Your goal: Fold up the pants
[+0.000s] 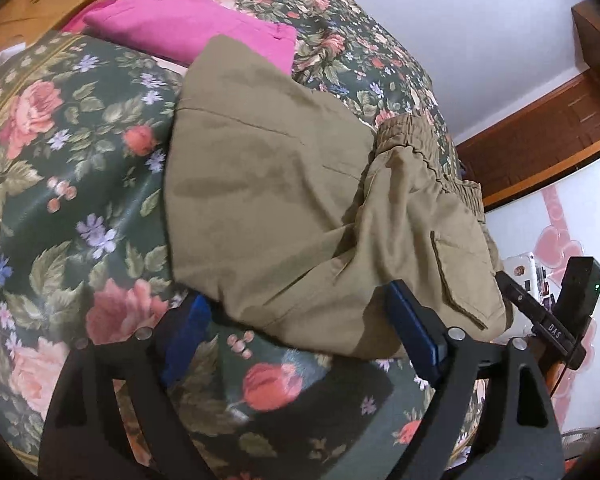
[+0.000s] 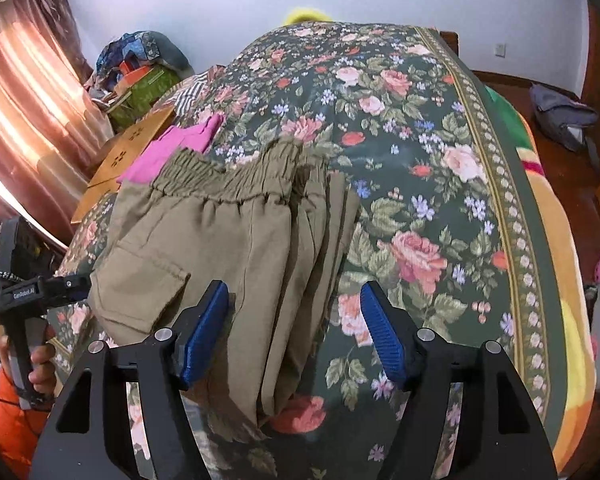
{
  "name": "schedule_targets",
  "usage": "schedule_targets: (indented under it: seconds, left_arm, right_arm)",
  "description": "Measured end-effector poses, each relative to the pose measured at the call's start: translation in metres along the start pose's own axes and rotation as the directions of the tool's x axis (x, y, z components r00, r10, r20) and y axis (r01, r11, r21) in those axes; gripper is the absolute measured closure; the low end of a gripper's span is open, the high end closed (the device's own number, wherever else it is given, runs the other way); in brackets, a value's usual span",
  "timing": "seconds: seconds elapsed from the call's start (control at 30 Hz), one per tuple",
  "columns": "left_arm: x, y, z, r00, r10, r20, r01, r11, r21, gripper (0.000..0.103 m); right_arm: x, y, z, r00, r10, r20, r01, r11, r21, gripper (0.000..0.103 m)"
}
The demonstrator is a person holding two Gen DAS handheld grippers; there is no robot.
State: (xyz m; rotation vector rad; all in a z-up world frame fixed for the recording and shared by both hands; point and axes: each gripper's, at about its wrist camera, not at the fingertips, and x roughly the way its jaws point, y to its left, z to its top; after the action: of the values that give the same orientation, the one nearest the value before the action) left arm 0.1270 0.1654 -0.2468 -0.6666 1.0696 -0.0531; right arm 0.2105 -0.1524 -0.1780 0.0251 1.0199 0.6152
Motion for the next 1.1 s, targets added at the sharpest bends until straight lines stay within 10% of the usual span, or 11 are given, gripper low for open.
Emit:
schedule_targets:
  seconds: [0.47,0.9,1.1]
  left_arm:
    - [0.029,-0.009,0.022,0.999,0.025,0.036,-0.027,0.998,0.061,0.007]
    - [0.016,-0.041,0.025,0.993,0.051,0.111,-0.073,0.976,0.204,0.07]
    - [0.0,-0.057,0.027,0.98,0.09,0.178,-0.136,0.954,0.269,0.082]
  right_arm:
    - [0.034,-0.014,0.005,0.993,0.104,-0.061,-0.101,0.993,0.062,0.038]
    - [0.034,-0.015,0.013,0.988,0.15,-0.038,-0.147,0.987,0.064,0.075]
    - [0.024,-0.008,0.019,0.991,0.131,-0.005,-0.131,0.991,0.021,0.086]
